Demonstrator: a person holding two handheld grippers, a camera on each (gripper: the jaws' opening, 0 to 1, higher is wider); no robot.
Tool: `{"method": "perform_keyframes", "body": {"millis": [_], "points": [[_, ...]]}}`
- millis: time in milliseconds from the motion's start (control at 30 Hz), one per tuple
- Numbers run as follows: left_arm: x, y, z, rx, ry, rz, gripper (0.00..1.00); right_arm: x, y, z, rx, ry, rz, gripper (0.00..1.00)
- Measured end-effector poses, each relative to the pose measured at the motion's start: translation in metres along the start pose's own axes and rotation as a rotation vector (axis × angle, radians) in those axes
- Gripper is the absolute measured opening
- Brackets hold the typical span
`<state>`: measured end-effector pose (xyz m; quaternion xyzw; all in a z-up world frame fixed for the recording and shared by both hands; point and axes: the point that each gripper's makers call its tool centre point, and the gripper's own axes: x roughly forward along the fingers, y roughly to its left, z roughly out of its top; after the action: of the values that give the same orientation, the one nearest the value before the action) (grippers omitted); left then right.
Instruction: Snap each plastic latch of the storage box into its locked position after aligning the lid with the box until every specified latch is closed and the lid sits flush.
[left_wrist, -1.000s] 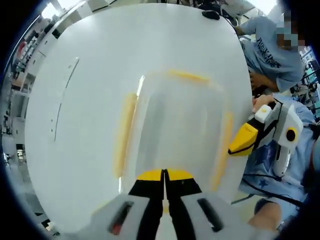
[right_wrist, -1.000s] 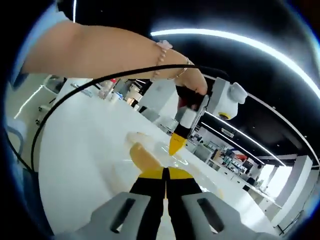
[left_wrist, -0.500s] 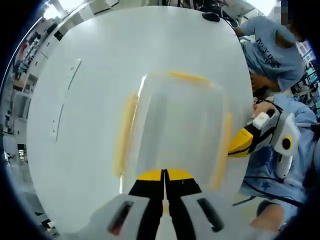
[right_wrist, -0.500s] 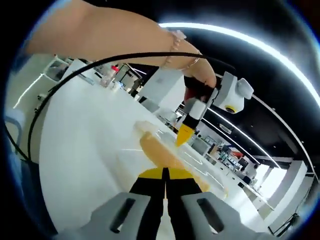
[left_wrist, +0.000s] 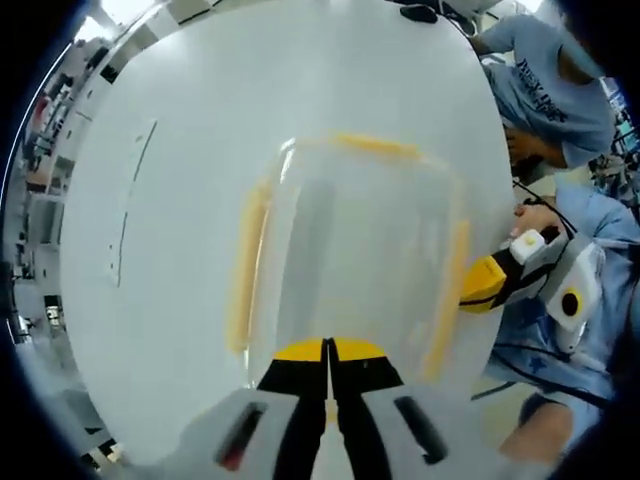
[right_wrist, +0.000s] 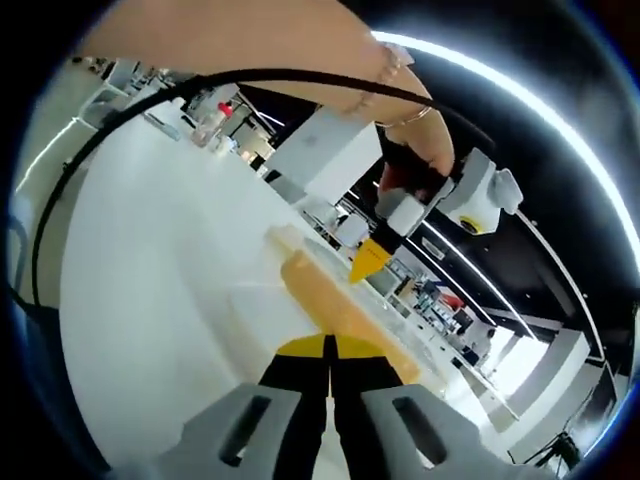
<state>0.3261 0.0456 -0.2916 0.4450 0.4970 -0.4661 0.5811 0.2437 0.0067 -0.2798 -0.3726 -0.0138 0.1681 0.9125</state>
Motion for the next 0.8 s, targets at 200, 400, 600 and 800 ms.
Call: {"method": "perform_keyframes", "body": {"millis": [200, 400, 600, 800], "points": [[0.0, -0.002, 0.0, 0.02, -0.012, 0.007, 0.01, -0.009, -0.008, -0.01, -0.016, 0.034, 0.009, 0.0], [0.0, -0.002, -0.001, 0.037, -0.005, 0.007, 0.0, -0.009, 0.001, -0.015, -0.023, 0.048, 0.031, 0.0], [0.0, -0.002, 0.0, 0.037, -0.01, 0.0, 0.0, -0.009, -0.002, -0.017, -0.067, 0.051, 0.012, 0.0], [0.0, -0.002, 0.0, 0.039, -0.015, 0.001, 0.0, -0.01, -0.007, -0.017, -0.061, 0.051, 0.026, 0.0]]}}
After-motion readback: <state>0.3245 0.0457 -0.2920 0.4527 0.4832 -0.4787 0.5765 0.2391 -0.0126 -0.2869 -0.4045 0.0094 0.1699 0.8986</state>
